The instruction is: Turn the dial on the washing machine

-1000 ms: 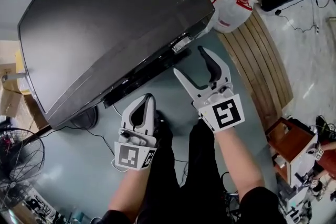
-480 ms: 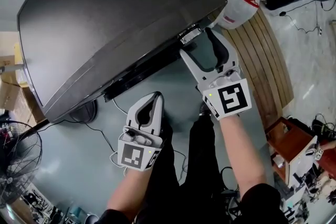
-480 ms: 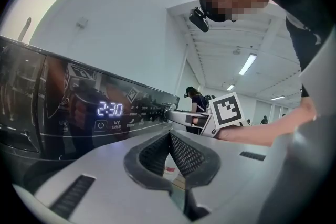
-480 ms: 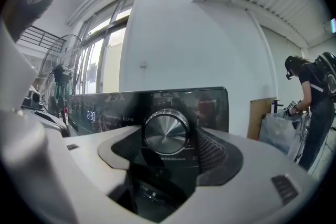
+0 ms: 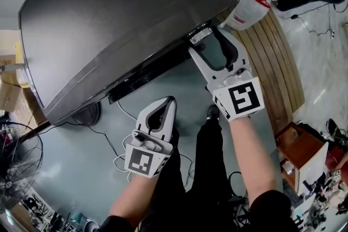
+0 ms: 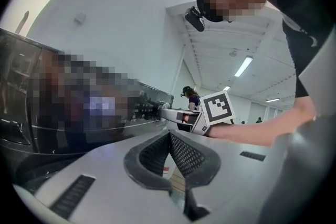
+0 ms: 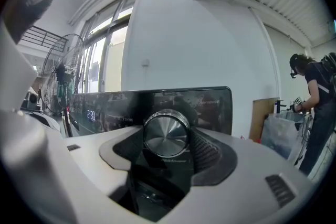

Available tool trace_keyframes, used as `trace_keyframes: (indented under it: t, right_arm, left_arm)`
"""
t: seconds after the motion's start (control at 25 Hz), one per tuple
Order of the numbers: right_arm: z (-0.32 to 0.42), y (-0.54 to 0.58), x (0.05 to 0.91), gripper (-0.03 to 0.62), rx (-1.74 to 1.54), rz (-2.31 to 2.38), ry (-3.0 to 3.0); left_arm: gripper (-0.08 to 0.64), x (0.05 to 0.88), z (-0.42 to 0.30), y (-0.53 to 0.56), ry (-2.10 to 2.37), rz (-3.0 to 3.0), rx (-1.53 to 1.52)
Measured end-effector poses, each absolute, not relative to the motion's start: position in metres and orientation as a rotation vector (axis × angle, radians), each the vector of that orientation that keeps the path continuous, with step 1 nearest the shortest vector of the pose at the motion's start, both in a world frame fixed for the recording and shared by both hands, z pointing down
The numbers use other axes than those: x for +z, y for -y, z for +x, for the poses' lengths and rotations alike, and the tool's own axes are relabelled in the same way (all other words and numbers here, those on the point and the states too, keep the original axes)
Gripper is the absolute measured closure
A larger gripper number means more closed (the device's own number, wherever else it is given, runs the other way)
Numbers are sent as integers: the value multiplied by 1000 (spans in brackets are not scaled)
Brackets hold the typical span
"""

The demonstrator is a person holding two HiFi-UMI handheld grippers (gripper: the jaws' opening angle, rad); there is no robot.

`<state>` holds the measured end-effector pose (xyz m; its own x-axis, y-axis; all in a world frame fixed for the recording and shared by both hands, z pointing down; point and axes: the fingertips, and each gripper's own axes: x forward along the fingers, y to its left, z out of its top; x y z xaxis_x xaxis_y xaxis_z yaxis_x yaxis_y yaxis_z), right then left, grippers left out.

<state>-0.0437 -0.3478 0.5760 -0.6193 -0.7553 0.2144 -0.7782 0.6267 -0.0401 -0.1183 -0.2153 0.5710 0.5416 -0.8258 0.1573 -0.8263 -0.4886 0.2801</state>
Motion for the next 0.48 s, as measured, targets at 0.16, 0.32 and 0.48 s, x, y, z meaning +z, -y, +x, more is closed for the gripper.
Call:
trace_keyframes:
  t: [0.16,0.32,0.48]
  right_arm:
    - [-43,349,575,301,234,1268,2729]
    - [-40,351,577,301,363,1289,2757]
    - [-38,351,578,301,540,1311,2791]
  left_arm:
    - [546,575,-115,211,1340,2475,29]
    - [546,583,-109,205,1282,2510,101]
    - [546,583,-107,204,1279,2509,97]
